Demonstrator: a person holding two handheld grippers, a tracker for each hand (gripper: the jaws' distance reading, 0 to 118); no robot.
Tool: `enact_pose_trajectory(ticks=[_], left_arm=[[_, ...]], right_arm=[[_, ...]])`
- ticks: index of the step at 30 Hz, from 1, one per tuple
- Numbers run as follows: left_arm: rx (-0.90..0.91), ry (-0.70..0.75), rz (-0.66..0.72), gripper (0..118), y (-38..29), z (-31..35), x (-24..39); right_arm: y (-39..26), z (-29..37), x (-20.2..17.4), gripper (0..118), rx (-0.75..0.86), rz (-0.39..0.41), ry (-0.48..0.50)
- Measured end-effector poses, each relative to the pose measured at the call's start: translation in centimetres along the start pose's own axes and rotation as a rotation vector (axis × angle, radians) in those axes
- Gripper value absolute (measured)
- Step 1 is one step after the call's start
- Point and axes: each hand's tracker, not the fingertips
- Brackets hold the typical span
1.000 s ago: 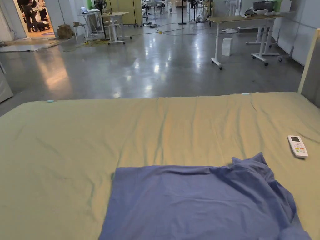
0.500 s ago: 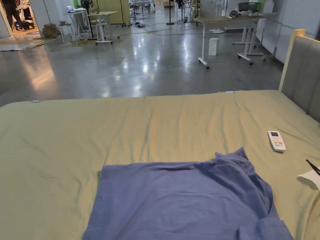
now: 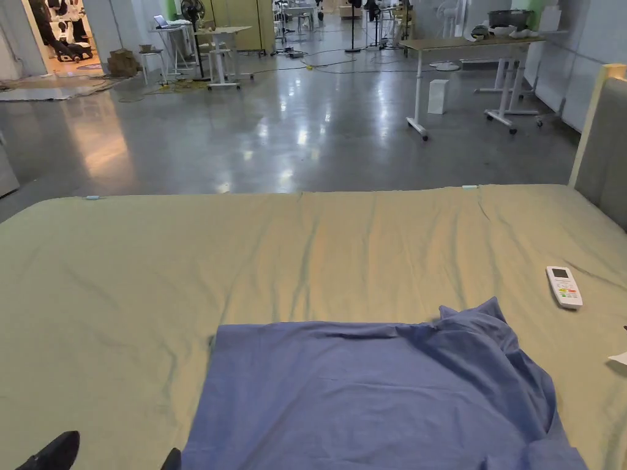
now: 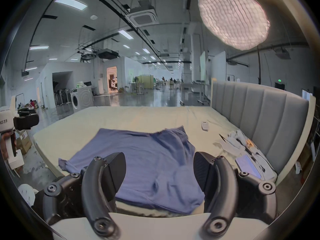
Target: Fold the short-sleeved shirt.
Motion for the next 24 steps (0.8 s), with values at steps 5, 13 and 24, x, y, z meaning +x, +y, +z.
enact_pose_trajectory(ticks=[5, 13, 24], left_arm=[[-0.039, -0.059, 0.041, 25, 1.3, -0.3, 1.9], [-0.047, -0.143, 0.077, 0, 2.0, 0.5, 2.7], [-0.116, -0.127, 0.156, 0, 0.7, -0.5, 0.0]], right_arm=[[1.5, -0.3, -1.3, 48, 0.033, -0.007, 0.031], [1.3, -0.6, -2.2, 0, 0.008, 0.004, 0.007], [0.6, -0.7, -1.9, 0, -0.022, 0.006, 0.024]])
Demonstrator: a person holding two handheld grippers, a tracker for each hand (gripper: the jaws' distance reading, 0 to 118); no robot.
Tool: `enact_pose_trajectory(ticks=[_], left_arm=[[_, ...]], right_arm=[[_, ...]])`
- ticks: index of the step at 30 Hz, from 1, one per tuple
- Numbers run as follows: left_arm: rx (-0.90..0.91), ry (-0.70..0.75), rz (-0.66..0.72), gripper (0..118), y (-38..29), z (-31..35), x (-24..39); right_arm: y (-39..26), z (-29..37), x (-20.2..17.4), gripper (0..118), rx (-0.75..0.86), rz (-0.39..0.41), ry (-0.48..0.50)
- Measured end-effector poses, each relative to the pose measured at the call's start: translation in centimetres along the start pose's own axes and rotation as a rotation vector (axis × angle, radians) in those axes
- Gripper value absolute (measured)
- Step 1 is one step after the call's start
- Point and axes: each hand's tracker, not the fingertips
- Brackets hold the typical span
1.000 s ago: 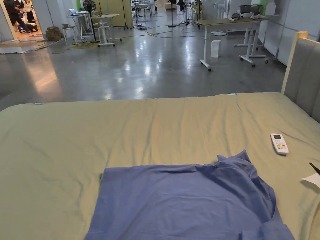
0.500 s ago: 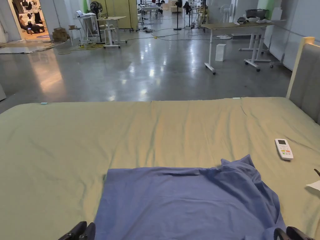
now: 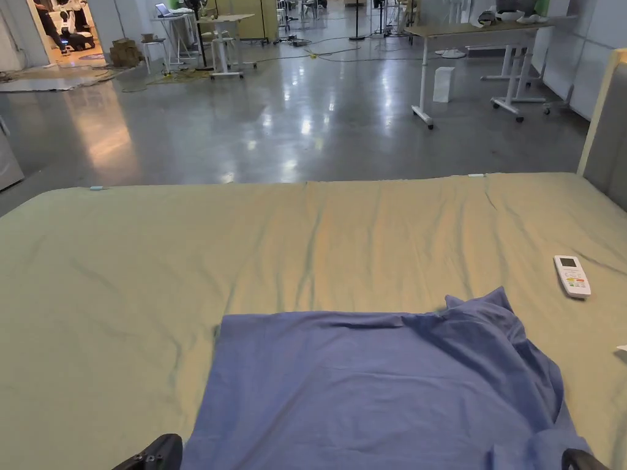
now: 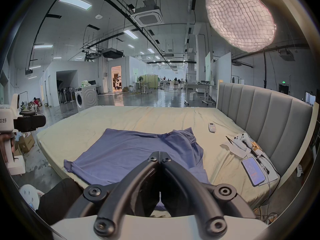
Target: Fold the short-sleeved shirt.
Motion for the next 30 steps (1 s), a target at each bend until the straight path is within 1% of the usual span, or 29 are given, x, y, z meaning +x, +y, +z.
enact_pose_trajectory(ticks=[2, 3, 6, 7, 8, 9, 10, 11, 12, 15, 17, 18, 21, 22, 23, 24, 25, 26, 28, 30], left_arm=[[-0.002, -0.021, 0.139, 0, -0.6, -0.3, -2.0], [-0.020, -0.007, 0.170, 0, -1.0, -0.6, -2.9], [-0.077, 0.072, 0.174, 0, -2.5, -2.1, -5.3], [-0.111, 0.071, 0.181, 0, -3.1, -2.8, -6.0], [-0.167, 0.059, 0.208, 6, -3.8, -3.7, -6.9], [-0.217, 0.056, 0.238, 20, -4.5, -4.5, -7.8], [-0.235, 0.073, 0.237, 44, -5.3, -5.1, -8.2], [-0.234, 0.073, 0.226, 57, -6.7, -5.9, -9.1], [-0.275, 0.061, 0.216, 62, -7.8, -6.8, -9.6], [-0.369, 0.073, 0.178, 66, -10.6, -9.5, -9.9], [-0.433, 0.080, 0.144, 66, -12.1, -10.9, -9.8], [-0.446, 0.056, 0.139, 66, -12.9, -11.4, -10.0], [-0.457, 0.023, 0.159, 64, -14.6, -12.6, -10.1], [-0.466, 0.016, 0.151, 60, -14.7, -12.9, -10.1], [-0.474, 0.012, 0.138, 51, -14.3, -12.8, -9.7], [-0.473, 0.007, 0.132, 40, -14.3, -12.7, -9.5], [-0.472, 0.007, 0.128, 40, -14.3, -12.7, -9.3], [-0.475, 0.007, 0.126, 36, -14.3, -12.8, -9.2], [-0.479, -0.018, 0.122, 22, -15.1, -13.1, -9.3], [-0.492, -0.019, 0.081, 16, -15.2, -13.4, -8.8]], right_arm=[[-0.3, -0.1, 0.1, 0, -0.013, -0.004, 0.001], [-0.5, -0.2, 0.2, 0, -0.021, -0.008, -0.002], [-1.2, -0.3, 0.5, 0, -0.046, -0.031, 0.001], [-1.4, -0.3, 0.6, 0, -0.052, -0.040, 0.003], [-1.5, -0.3, 0.7, 0, -0.059, -0.050, 0.004], [-1.7, -0.3, 0.7, 0, -0.066, -0.060, 0.005], [-1.8, -0.4, 0.8, 0, -0.075, -0.065, 0.003], [-2.0, -0.6, 0.9, 0, -0.086, -0.068, 0.000], [-2.6, -0.8, 1.1, 0, -0.099, -0.066, -0.002], [-3.2, -1.1, 1.3, 0, -0.135, -0.049, -0.017], [-3.4, -1.0, 1.4, 0, -0.148, -0.056, -0.020], [-3.5, -1.0, 1.6, 0, -0.154, -0.063, -0.023], [-3.7, -0.7, 2.0, 0, -0.168, -0.073, -0.042], [-3.7, -0.7, 2.1, 0, -0.174, -0.077, -0.047], [-3.8, -0.6, 2.2, 0, -0.178, -0.080, -0.053], [-4.0, -0.5, 2.4, 0, -0.182, -0.081, -0.057], [-4.2, -0.4, 2.6, 0, -0.186, -0.083, -0.063], [-4.3, -0.3, 2.7, 0, -0.191, -0.083, -0.071], [-4.7, -0.1, 2.9, 0, -0.201, -0.087, -0.079], [-5.1, 0.0, 3.2, 0, -0.214, -0.093, -0.090]])
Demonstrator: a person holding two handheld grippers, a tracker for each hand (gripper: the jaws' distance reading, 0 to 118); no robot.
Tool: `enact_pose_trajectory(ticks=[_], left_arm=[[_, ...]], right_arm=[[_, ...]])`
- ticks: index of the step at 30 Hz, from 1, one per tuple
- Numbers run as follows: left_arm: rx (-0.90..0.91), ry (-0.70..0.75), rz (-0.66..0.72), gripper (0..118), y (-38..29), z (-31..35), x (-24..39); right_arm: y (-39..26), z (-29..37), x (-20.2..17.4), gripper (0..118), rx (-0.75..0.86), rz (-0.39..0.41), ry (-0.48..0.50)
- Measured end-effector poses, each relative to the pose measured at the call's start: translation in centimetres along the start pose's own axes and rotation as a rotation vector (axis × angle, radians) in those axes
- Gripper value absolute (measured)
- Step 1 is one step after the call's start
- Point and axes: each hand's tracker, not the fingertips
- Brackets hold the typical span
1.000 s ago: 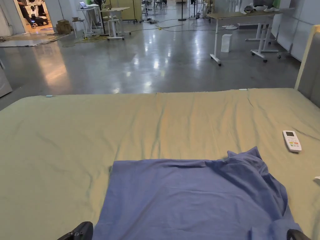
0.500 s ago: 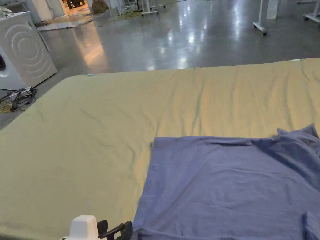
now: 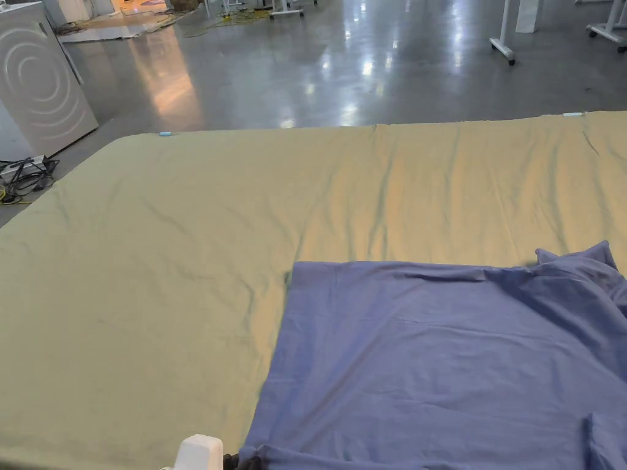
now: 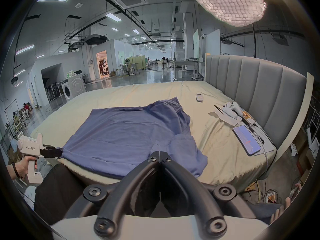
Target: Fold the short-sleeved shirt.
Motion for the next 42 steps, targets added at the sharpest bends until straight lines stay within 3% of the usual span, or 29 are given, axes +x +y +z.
enact_pose_trajectory(ticks=[7, 8, 10, 12, 13, 14, 25, 28, 32, 33, 35, 36, 39, 42], left_arm=[[-0.049, 0.012, -0.026, 10, 0.4, -0.9, 0.4], [-0.057, 0.014, -0.023, 10, 0.5, -1.1, 0.4], [-0.070, 0.015, -0.014, 10, 0.2, -2.1, -0.1], [-0.073, 0.014, -0.006, 10, 0.0, -2.1, -0.3], [-0.072, 0.013, -0.004, 10, 0.0, -1.6, 0.2], [-0.072, 0.013, -0.003, 10, 0.0, -1.5, 0.2], [-0.085, 0.040, -0.019, 10, 0.6, -1.3, 1.1], [-0.087, 0.042, -0.022, 10, 0.6, -1.2, 1.3], [-0.085, 0.046, -0.020, 10, 0.5, -1.3, 1.3], [-0.084, 0.047, -0.019, 10, 0.5, -1.3, 1.3], [-0.081, 0.046, -0.016, 10, 0.5, -1.3, 1.3], [-0.080, 0.045, -0.012, 10, 0.5, -1.3, 1.3], [-0.082, 0.044, 0.001, 10, 0.5, -1.4, 1.1], [-0.071, 0.046, -0.003, 10, 0.4, -1.0, 1.3]], right_arm=[[-1.5, 0.2, 2.5, 1, -0.005, -0.078, -0.069], [-1.8, -0.1, 3.3, 7, -0.005, -0.100, -0.084], [-2.5, -1.0, 4.9, 41, -0.021, -0.160, -0.135], [-2.9, -1.8, 6.0, 68, -0.059, -0.188, -0.176], [-3.1, -2.2, 6.6, 77, -0.063, -0.188, -0.168], [-3.5, -2.6, 7.2, 77, -0.061, -0.192, -0.165], [-5.7, -8.4, 7.9, 76, -0.173, -0.222, -0.094], [-6.4, -10.4, 8.1, 73, -0.182, -0.195, -0.094], [-5.7, -12.0, 7.8, 69, -0.210, -0.095, -0.073], [-5.6, -12.5, 7.8, 60, -0.235, -0.077, -0.071], [-6.0, -13.2, 7.9, 21, -0.255, -0.076, -0.041], [-6.0, -13.3, 7.8, 15, -0.260, -0.088, -0.010], [-5.4, -13.1, 7.1, 10, -0.264, -0.062, -0.034], [-5.5, -12.9, 7.5, 7, -0.245, -0.097, -0.031]])
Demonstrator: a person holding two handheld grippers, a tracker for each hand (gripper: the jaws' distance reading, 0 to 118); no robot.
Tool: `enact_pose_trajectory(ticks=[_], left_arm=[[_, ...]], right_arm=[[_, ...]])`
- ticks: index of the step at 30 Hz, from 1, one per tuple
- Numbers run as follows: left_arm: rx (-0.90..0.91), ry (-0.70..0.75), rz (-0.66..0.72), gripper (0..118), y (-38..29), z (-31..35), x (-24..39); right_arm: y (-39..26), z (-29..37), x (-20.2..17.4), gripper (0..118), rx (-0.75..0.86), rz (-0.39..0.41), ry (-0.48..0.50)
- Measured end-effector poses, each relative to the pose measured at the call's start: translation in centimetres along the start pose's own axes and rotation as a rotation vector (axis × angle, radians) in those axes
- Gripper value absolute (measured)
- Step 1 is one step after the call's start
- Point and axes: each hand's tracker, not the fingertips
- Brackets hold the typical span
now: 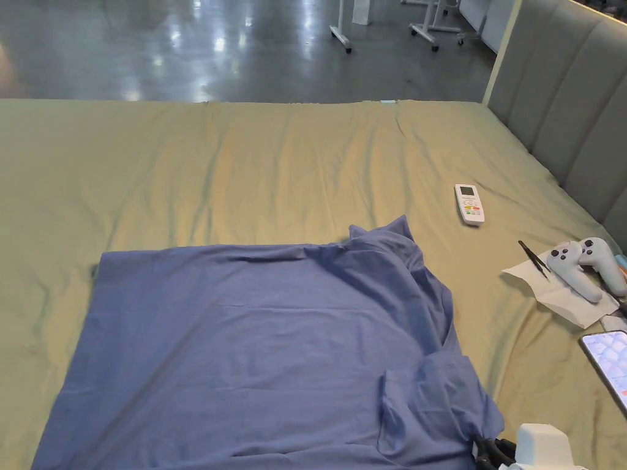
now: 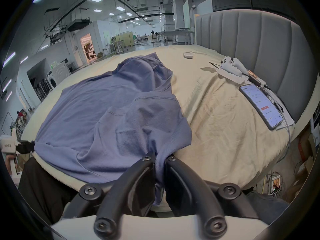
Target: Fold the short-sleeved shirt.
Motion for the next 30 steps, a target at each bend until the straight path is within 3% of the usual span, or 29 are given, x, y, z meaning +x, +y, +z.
enact_pose_trajectory(ticks=[3, 8, 17, 23, 27, 30], left_arm=[[0.150, 0.024, -0.088, 7, -1.5, 1.7, 0.6], [0.240, 0.013, -0.054, 7, -1.8, 4.2, 0.4], [0.245, -0.048, -0.037, 7, 6.8, 2.3, -0.8], [0.112, -0.034, -0.005, 7, 16.6, -4.8, -1.6], [-0.004, -0.001, -0.005, 7, 19.5, -10.3, -1.7], [-0.082, 0.041, 0.021, 10, 19.9, -13.0, -1.3]], right_arm=[[0.0, 1.0, 0.1, 6, 0.022, -0.033, 0.002], [0.4, 3.0, 0.1, 6, 0.076, -0.116, 0.040], [8.3, 1.3, -0.9, 6, 0.115, -0.030, 0.064], [16.8, -6.8, -1.3, 6, 0.012, 0.004, 0.056], [18.6, -13.9, -1.0, 6, -0.149, -0.006, 0.008], [18.2, -16.0, -1.2, 8, -0.177, -0.041, -0.015]])
